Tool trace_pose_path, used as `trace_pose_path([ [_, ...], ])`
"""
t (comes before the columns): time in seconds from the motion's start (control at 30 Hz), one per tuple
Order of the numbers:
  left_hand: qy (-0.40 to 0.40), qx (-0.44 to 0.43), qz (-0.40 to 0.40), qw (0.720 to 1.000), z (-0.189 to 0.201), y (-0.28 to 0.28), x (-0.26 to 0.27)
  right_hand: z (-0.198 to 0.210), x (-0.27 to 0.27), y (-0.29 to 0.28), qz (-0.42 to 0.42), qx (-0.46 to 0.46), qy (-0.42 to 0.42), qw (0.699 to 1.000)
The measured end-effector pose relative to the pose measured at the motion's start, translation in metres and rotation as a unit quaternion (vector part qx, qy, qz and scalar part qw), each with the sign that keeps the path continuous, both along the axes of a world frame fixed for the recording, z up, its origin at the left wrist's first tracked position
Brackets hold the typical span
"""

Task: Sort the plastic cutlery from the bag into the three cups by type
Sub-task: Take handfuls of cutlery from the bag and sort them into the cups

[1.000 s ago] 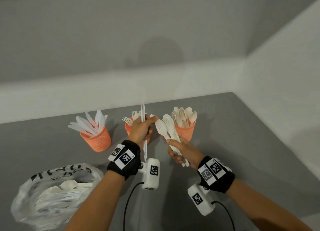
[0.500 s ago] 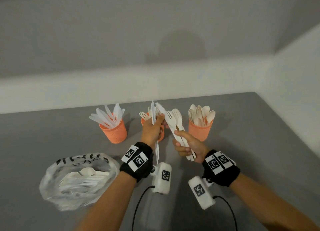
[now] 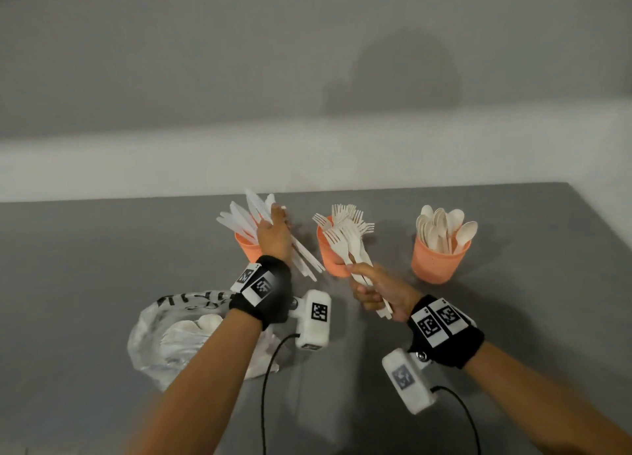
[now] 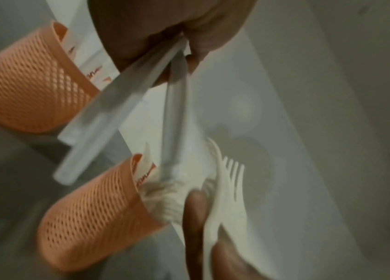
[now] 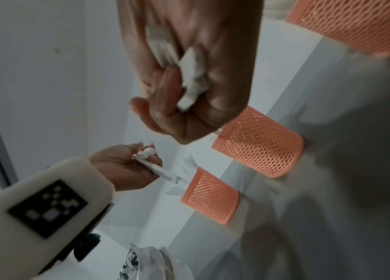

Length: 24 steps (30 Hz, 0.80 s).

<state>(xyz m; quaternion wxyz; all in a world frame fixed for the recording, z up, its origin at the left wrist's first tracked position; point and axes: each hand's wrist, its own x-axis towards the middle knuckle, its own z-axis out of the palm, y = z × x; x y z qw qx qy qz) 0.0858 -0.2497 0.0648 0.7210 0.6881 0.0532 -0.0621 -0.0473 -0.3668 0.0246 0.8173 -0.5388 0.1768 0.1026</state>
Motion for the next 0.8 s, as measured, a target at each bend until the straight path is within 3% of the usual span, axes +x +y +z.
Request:
trace_pose_path([
  [0.13, -0.004, -0.04, 0.04, 0.998, 0.011, 0.02, 0.03, 0.002, 0.014, 0.009, 0.012, -0.017, 0.009, 1.0],
  [0.23, -0.061, 0.002, 0.085, 0.994, 0.024, 0.037, 0.054, 0.007, 0.023, 0.014, 0.021, -0.041, 0.001, 0.999],
  [0.4, -0.118, -0.036, 0.141, 0.982, 0.046, 0.046, 0.086, 0.004, 0.034, 0.017, 0.002, -0.01, 0.007, 1.0],
  [0.57, -0.144, 0.027, 0.111, 0.983, 0.032, 0.039, 0.103, 0.001, 0.036, 0.018, -0.004, 0.018, 0.01, 1.0],
  [0.8, -0.142, 0.092, 0.022, 0.985, -0.022, 0.037, 0.104, -0.001, 0.035, 0.014, -0.016, 0.038, 0.015, 0.999],
])
